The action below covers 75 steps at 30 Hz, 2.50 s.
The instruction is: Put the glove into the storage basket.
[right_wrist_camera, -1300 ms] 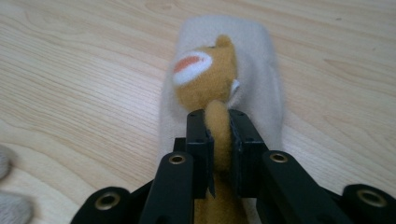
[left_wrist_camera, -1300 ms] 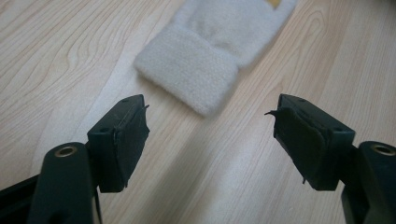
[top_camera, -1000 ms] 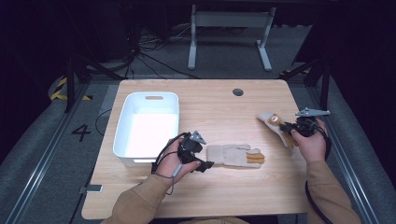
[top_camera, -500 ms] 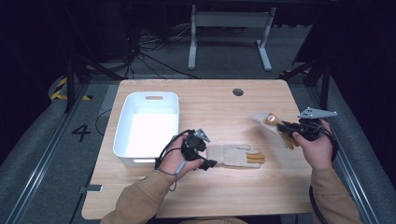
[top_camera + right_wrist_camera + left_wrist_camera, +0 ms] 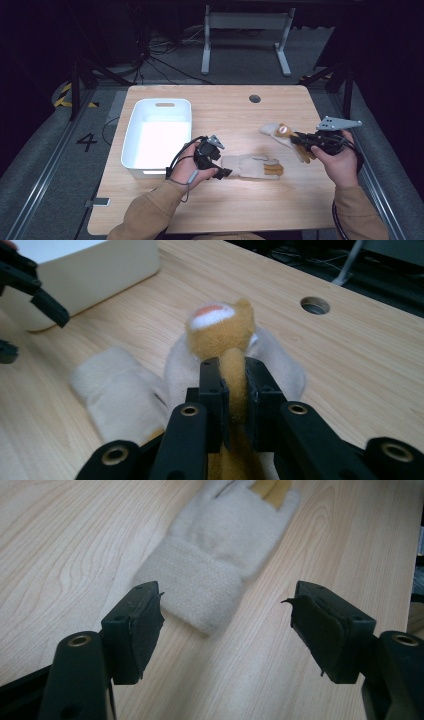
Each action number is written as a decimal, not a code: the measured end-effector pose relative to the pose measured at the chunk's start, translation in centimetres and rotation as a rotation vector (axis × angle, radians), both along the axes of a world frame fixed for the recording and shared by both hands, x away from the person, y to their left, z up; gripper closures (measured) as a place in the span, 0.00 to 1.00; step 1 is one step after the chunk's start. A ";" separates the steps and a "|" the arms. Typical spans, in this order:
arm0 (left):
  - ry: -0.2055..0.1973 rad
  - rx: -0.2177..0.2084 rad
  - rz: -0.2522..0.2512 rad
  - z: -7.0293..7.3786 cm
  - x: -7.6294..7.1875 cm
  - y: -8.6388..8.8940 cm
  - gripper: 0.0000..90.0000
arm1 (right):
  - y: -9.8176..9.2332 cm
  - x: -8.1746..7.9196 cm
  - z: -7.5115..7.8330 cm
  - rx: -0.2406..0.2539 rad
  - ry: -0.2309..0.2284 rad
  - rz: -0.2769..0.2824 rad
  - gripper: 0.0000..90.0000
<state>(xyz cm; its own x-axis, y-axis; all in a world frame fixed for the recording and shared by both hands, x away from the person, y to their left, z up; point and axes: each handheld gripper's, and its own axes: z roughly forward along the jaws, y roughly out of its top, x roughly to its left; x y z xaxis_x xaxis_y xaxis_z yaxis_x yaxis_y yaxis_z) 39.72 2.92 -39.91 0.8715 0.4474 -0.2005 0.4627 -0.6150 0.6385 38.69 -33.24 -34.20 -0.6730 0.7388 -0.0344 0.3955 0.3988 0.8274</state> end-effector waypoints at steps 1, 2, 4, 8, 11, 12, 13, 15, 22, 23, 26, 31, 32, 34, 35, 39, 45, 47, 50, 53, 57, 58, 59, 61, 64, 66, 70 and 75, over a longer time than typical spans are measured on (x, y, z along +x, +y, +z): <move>-0.002 -0.002 0.000 0.0 0.0 0.0 0.33 | 0.2 -0.1 0.1 0.000 -0.001 0.010 0.89; 0.000 -0.001 0.001 0.1 0.0 0.1 0.33 | 0.5 -0.2 0.2 0.001 -0.002 0.023 0.89; 0.033 -0.034 0.001 0.2 0.1 0.3 0.35 | 0.9 -0.3 0.3 0.003 -0.005 0.042 0.89; 0.040 -0.059 0.005 0.4 0.1 0.4 0.36 | 1.7 -0.6 0.4 0.011 -0.002 0.075 0.89; 0.021 -0.046 0.001 0.5 0.1 0.6 0.36 | 2.2 -0.8 0.5 0.009 -0.001 0.104 0.89; 0.021 -0.046 0.001 0.5 0.1 0.6 0.36 | 2.4 -0.9 0.5 0.011 -0.001 0.114 0.89; 0.019 -0.046 0.005 0.5 0.1 0.6 0.36 | 2.6 -0.9 0.5 0.010 0.000 0.123 0.89; 0.015 -0.046 0.003 0.5 0.1 0.7 0.37 | 3.0 -1.0 0.5 0.011 0.004 0.142 0.89; -0.019 -0.028 0.009 0.7 0.0 1.0 0.39 | 4.3 -1.0 0.1 -0.005 0.018 0.201 0.89; -0.022 -0.030 0.019 0.6 0.0 1.0 0.39 | 4.5 -1.1 0.0 -0.005 0.018 0.210 0.89; -0.017 -0.031 0.067 0.6 0.1 1.0 0.39 | 5.0 -1.0 -0.2 -0.002 0.028 0.240 0.89; -0.027 -0.023 0.071 0.9 0.0 1.1 0.39 | 5.9 -1.0 -0.8 -0.014 0.048 0.277 0.89; -0.033 -0.025 0.067 1.0 -0.1 1.0 0.39 | 6.0 -0.9 -1.0 -0.015 0.052 0.286 0.89; -0.048 -0.011 0.046 0.9 -0.1 1.2 0.41 | 6.3 -0.9 -1.2 -0.020 0.054 0.299 0.89; -0.049 -0.008 0.042 0.9 0.0 1.2 0.42 | 6.4 -0.9 -1.4 -0.021 0.055 0.307 0.89; -0.029 -0.016 0.039 0.7 0.0 1.3 0.44 | 6.9 -0.7 -2.0 -0.030 0.066 0.330 0.88; -0.018 -0.027 0.017 0.8 -0.1 1.1 0.51 | 7.3 -0.3 -3.2 -0.047 0.094 0.354 0.88; -0.014 -0.013 0.023 0.8 0.0 1.2 0.52 | 7.2 0.0 -3.6 -0.056 0.107 0.357 0.88; -0.010 -0.002 0.037 0.7 0.1 1.4 0.54 | 7.0 0.3 -4.3 -0.069 0.115 0.370 0.88; -0.021 0.003 0.037 0.7 0.2 1.5 0.53 | 6.8 0.5 -4.9 -0.080 0.135 0.387 0.87; -0.014 0.024 0.038 0.4 0.2 1.4 0.53 | 6.9 0.7 -5.7 -0.122 0.171 0.411 0.87; -0.014 0.024 0.038 0.4 0.2 1.4 0.52 | 6.9 0.7 -5.7 -0.122 0.171 0.411 0.87; -0.019 0.043 0.036 0.1 0.2 1.1 0.53 | 7.0 0.8 -6.1 -0.134 0.193 0.415 0.86; -0.028 0.054 0.028 -0.3 0.2 1.0 0.54 | 7.0 0.9 -6.5 -0.147 0.205 0.415 0.86; -0.041 0.054 0.021 -0.8 0.4 0.8 0.54 | 7.0 0.9 -7.0 -0.156 0.223 0.415 0.85; -0.030 0.047 0.026 -0.9 0.4 0.7 0.55 | 7.0 0.9 -7.2 -0.163 0.235 0.411 0.83; -0.030 0.045 0.025 -1.0 0.6 0.4 0.56 | 7.0 0.7 -7.5 -0.160 0.249 0.392 0.72; -0.034 0.051 0.021 -0.9 0.8 0.1 0.55 | 6.8 0.1 -7.1 -0.157 0.239 0.341 0.58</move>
